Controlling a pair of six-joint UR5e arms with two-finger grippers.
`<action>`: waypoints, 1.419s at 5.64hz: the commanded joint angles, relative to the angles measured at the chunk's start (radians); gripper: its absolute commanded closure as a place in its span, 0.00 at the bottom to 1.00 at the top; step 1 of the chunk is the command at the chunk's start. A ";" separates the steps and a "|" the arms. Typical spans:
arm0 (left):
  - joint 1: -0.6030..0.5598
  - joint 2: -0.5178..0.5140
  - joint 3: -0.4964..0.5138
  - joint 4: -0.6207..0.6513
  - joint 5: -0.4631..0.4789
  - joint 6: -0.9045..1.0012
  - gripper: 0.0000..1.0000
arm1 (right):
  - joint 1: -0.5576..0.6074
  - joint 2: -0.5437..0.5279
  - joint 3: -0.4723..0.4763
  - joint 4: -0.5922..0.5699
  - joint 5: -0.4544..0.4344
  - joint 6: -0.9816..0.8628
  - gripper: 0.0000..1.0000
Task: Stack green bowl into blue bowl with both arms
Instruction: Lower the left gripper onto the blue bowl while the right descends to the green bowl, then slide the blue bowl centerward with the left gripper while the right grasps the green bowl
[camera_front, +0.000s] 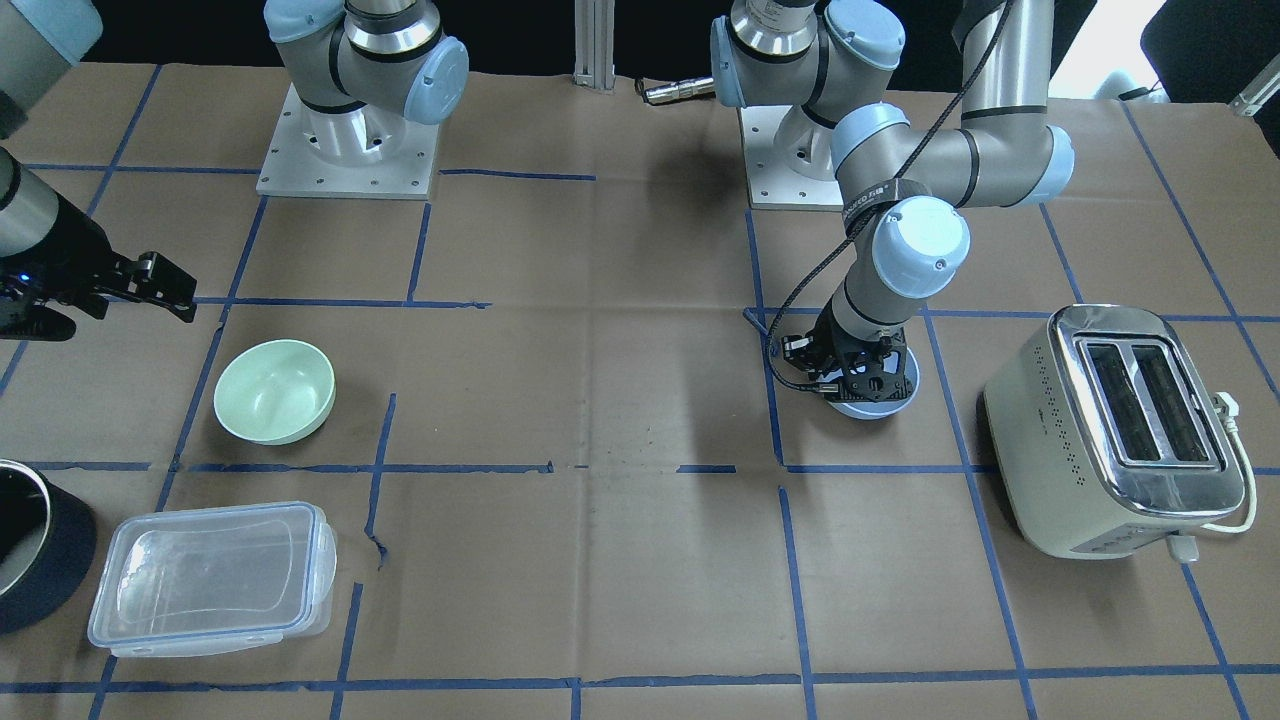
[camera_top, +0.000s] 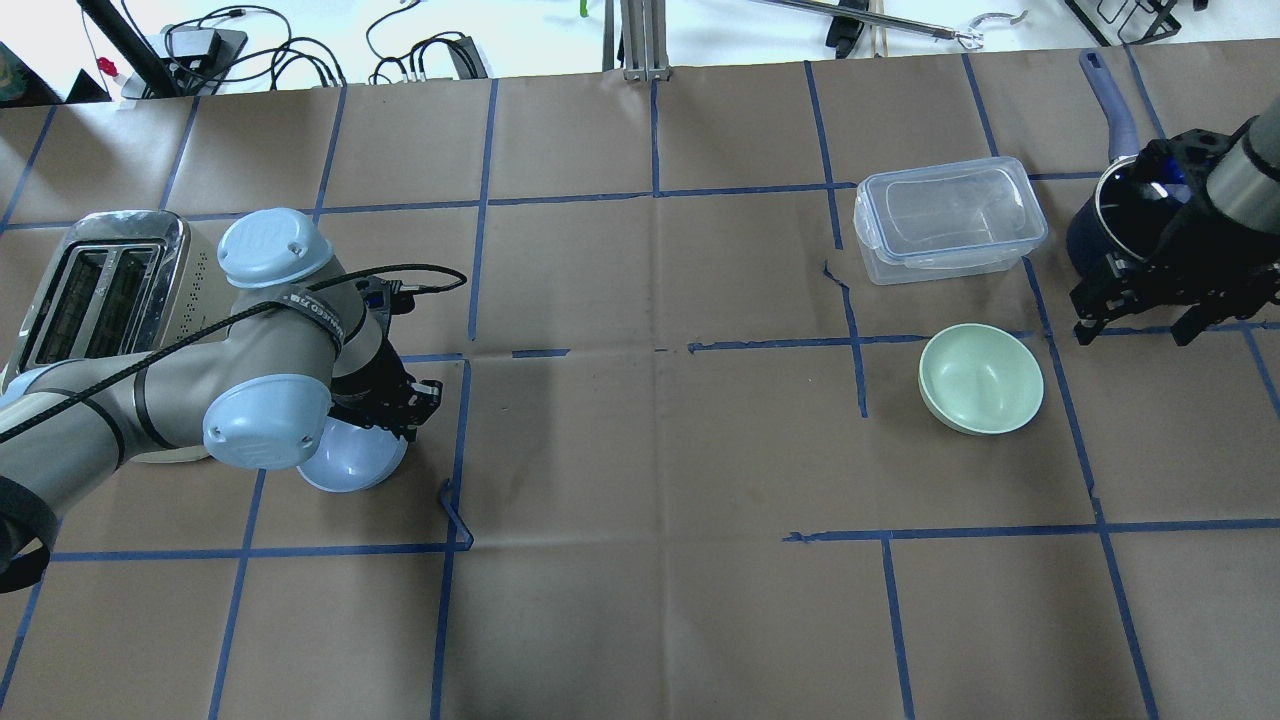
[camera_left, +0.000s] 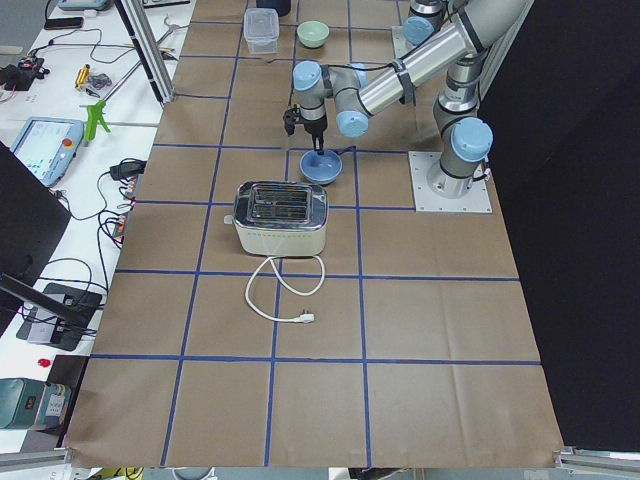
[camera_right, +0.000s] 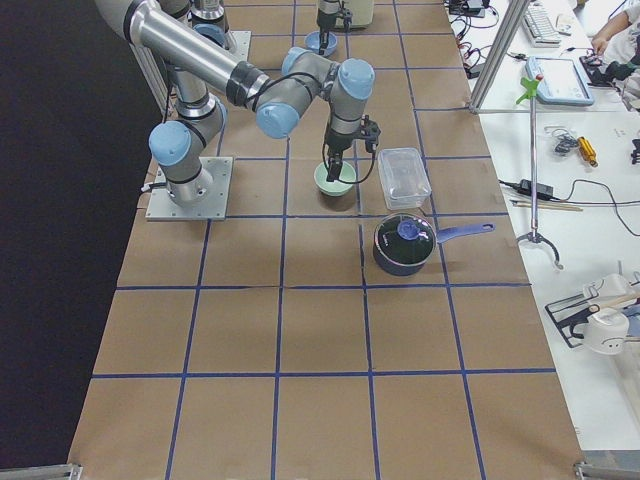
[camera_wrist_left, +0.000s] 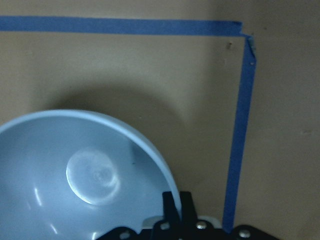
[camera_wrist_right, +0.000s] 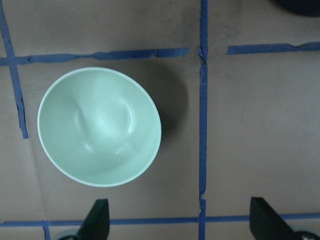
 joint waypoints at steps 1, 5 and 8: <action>-0.071 -0.020 0.100 -0.014 0.041 -0.025 1.00 | 0.043 0.092 0.089 -0.188 0.008 0.020 0.00; -0.513 -0.233 0.466 -0.017 0.043 -0.171 0.99 | 0.043 0.161 0.156 -0.357 0.005 0.003 0.10; -0.566 -0.329 0.515 0.030 0.036 -0.196 0.98 | 0.043 0.152 0.153 -0.357 0.004 0.009 0.92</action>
